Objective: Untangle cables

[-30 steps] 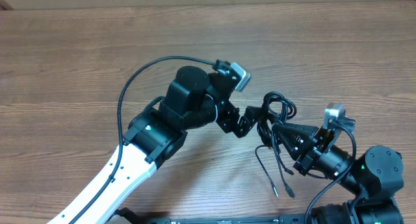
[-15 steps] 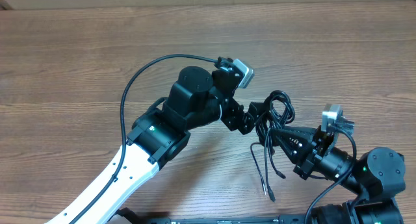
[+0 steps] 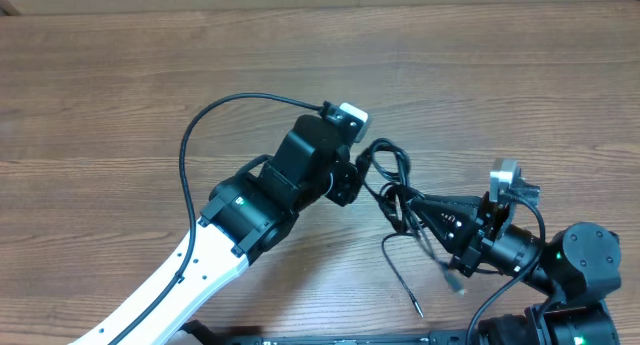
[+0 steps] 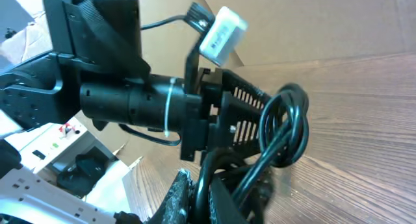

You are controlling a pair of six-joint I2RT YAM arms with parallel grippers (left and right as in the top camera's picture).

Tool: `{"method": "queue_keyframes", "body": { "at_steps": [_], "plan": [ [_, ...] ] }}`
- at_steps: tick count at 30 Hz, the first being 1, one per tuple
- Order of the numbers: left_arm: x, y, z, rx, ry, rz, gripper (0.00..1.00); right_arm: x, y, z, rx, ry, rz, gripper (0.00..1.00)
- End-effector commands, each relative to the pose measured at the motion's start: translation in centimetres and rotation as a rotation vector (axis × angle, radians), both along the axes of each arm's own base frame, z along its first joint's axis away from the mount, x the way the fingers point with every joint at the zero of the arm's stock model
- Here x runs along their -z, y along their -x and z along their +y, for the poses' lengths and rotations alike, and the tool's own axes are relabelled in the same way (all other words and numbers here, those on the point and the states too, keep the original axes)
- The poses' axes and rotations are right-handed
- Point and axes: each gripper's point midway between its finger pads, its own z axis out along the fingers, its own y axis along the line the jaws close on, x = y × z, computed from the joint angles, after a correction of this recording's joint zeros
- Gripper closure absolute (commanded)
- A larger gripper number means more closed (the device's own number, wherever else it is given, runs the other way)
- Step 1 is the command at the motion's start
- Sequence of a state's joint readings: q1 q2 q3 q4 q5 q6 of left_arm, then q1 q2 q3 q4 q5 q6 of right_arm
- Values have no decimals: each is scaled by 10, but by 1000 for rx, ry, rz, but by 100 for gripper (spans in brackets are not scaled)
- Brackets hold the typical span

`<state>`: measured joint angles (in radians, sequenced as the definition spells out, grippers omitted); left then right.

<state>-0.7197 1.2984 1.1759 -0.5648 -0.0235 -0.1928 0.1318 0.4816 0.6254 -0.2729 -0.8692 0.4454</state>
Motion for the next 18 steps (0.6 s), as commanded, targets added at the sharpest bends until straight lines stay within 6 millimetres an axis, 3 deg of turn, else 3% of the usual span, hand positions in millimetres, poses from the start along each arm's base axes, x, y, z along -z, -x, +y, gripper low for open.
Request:
{"method": "queue_keyframes", "body": {
  "at_steps": [1, 5, 8, 13, 18],
  "plan": [
    [8, -24, 42, -204, -131, -50, 38, -15, 14, 4, -52, -7, -64, 96],
    [9, -24, 42, -196, -142, -54, 31, -15, 14, 4, -52, -7, -63, 96],
    [9, -24, 42, -167, -166, -66, 2, -15, 14, 4, -51, -5, -66, 96],
    [11, -8, 19, -54, -73, 5, 0, -1, 5, -2, 13, 36, -36, 96],
    [-1, 10, 4, 36, 51, 69, 0, 4, 0, -5, 45, 54, -29, 96]
  ]
}}
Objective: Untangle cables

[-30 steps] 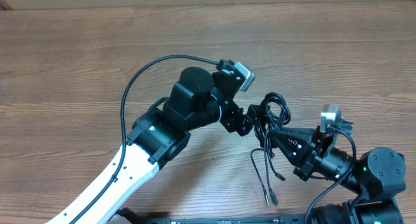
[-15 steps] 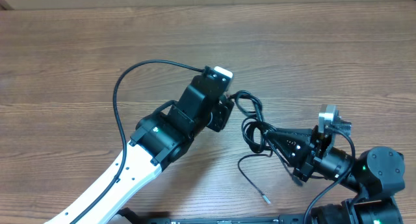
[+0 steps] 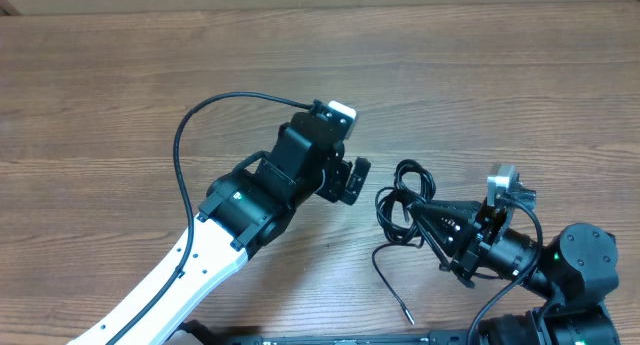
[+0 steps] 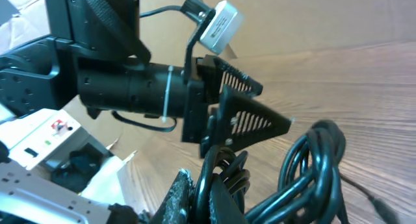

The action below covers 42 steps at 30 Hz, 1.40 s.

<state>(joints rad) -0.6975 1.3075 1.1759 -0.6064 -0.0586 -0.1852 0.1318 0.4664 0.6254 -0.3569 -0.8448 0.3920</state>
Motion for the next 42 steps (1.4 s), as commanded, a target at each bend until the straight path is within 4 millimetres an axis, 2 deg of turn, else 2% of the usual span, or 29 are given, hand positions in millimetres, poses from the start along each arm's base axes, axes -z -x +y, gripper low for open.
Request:
{"method": "queue_keyframes", "body": {
  "at_steps": [1, 2, 6, 8, 12, 18, 30, 37, 42],
  "plan": [
    [-14, 19, -14, 103, 132, 60, 0, -9, -1, -3, 24, 15, -52, 96],
    [-18, 24, -19, 143, 166, 78, 0, -9, -1, -3, 24, 15, -51, 96],
    [-37, 70, -47, 527, 289, 106, 0, -14, -3, -4, 39, -20, -35, 96],
    [-43, 82, -51, 624, 324, 102, 0, -18, -3, -3, 41, -43, -23, 96],
    [-43, 86, -52, 638, 332, 116, 0, -24, -2, -3, 35, -77, -9, 96],
    [-53, 105, -58, 735, 408, 161, 0, -28, -2, -2, 33, -101, -2, 96],
    [-56, 115, -59, 783, 440, 188, 0, -29, 1, -1, 13, -98, -10, 96],
    [-60, 110, -62, 746, 465, 198, 0, -31, 22, 11, -137, -5, -188, 96],
    [-64, 108, -63, 724, 489, 211, 0, -29, 23, 12, -143, 4, -193, 96]
  ]
}}
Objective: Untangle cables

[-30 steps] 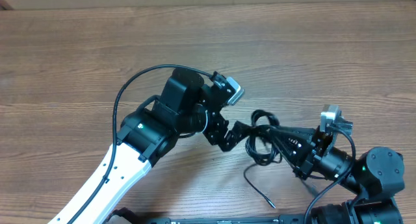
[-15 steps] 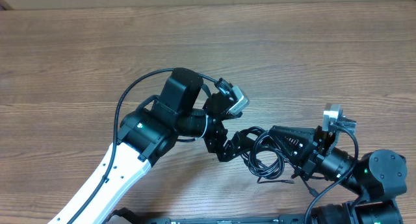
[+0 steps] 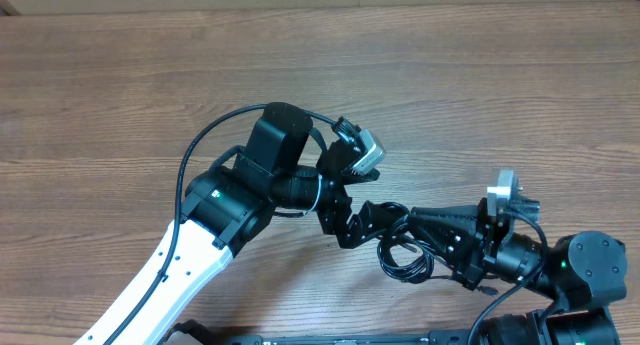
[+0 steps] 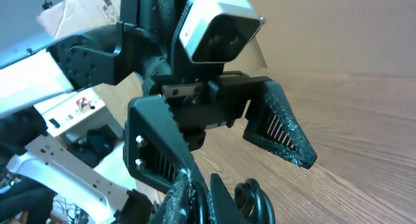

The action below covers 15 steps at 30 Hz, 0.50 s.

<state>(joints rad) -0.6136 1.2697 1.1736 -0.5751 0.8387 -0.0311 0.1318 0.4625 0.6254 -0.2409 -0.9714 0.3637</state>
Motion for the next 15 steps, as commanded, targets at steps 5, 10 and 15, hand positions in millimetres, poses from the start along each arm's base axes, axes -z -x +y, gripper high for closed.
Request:
{"method": "queue_keyframes", "body": {
  "at_steps": [5, 10, 15],
  "plan": [
    [-16, 21, -3, 86, 69, 51, 0, 2, 5, 1, -13, 52, -67, 96],
    [-21, 39, -3, 195, 114, 46, 0, 2, 2, -1, 6, 53, -66, 96],
    [-9, 43, 3, 191, 64, 66, 0, 2, -3, -3, 39, 48, -50, 96]
  ]
}}
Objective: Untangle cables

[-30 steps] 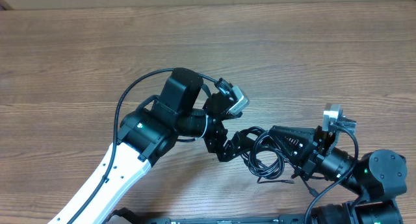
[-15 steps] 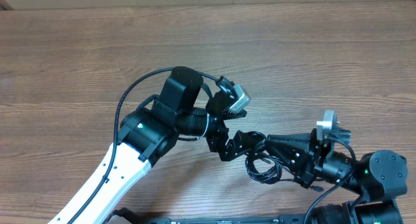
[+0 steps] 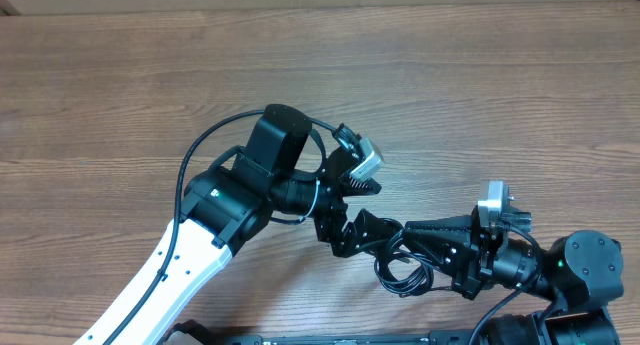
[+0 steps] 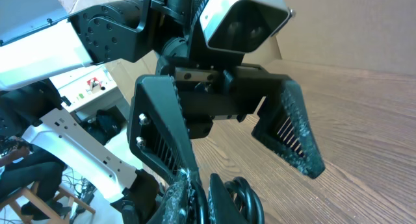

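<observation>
A bundle of black cable (image 3: 403, 272) lies coiled near the table's front edge, with my right gripper (image 3: 408, 241) shut on it from the right. In the right wrist view the cable (image 4: 246, 199) is pinched between the right gripper's (image 4: 198, 197) two fingers. My left gripper (image 3: 362, 235) points down at the bundle from the left. Its jaws are spread wide open, just above and beyond the coils. The right wrist view shows the left gripper (image 4: 250, 167) facing the camera, with nothing between its ribbed fingers (image 4: 296, 136). The cable's ends are hidden.
The wooden table (image 3: 480, 95) stretches bare behind both arms. The left arm's own black lead (image 3: 190, 155) loops off its wrist to the left. A cardboard wall (image 4: 351, 23) stands at the table's far edge.
The left gripper has come slightly lower and nearer the bundle, still open. The right gripper has drawn the bundle a little towards the table's front edge.
First the left gripper was at the bundle's upper loop, with the right shut on its lower part and a loose end trailing. Then the left gripper stood apart and open. Later its wrist had turned and its open jaws pointed at the bundle, as now.
</observation>
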You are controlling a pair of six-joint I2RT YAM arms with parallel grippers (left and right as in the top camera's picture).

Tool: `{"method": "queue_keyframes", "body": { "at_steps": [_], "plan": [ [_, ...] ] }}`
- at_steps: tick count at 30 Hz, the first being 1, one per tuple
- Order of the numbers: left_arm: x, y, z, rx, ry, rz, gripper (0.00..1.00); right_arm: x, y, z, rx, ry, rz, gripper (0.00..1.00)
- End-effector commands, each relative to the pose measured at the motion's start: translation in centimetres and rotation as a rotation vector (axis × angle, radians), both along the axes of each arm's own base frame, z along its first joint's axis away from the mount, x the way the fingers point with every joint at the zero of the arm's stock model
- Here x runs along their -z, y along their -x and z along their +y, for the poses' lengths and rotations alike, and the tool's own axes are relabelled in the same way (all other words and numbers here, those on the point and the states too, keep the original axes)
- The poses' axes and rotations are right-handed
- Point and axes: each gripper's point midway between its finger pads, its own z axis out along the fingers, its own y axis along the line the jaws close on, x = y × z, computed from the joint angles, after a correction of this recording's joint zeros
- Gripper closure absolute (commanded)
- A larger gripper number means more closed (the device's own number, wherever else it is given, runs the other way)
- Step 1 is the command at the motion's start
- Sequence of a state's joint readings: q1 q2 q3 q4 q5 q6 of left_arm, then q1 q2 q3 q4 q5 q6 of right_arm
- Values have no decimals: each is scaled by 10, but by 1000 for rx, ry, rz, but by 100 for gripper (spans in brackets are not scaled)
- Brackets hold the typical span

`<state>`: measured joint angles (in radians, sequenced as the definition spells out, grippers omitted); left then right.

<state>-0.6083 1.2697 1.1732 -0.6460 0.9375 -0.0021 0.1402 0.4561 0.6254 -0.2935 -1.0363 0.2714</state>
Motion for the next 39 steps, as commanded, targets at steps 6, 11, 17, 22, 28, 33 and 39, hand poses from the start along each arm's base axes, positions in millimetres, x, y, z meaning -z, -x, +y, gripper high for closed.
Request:
{"method": "queue_keyframes", "body": {
  "at_steps": [6, 11, 17, 22, 28, 33, 39],
  "plan": [
    [18, 9, 11, -21, -103, 26, 0, 1, -39, -24, 279, -40, 120, 96],
    [34, 0, 20, -119, -201, 64, 0, 9, -59, -42, 446, -71, 211, 96],
    [35, 0, 21, -176, -213, 164, 0, 8, -70, -54, 538, -104, 237, 96],
    [31, -4, 18, -262, -200, 293, 0, 0, -71, -54, 537, -125, 209, 96],
    [13, -20, 7, -339, -116, 355, 0, -15, -71, -54, 526, -226, 248, 96],
    [14, -30, 9, -426, -120, 403, 0, -33, -70, -54, 514, -325, 267, 96],
    [-7, -35, -2, -404, -24, 405, 0, -44, -68, -52, 485, -380, 275, 96]
  ]
}}
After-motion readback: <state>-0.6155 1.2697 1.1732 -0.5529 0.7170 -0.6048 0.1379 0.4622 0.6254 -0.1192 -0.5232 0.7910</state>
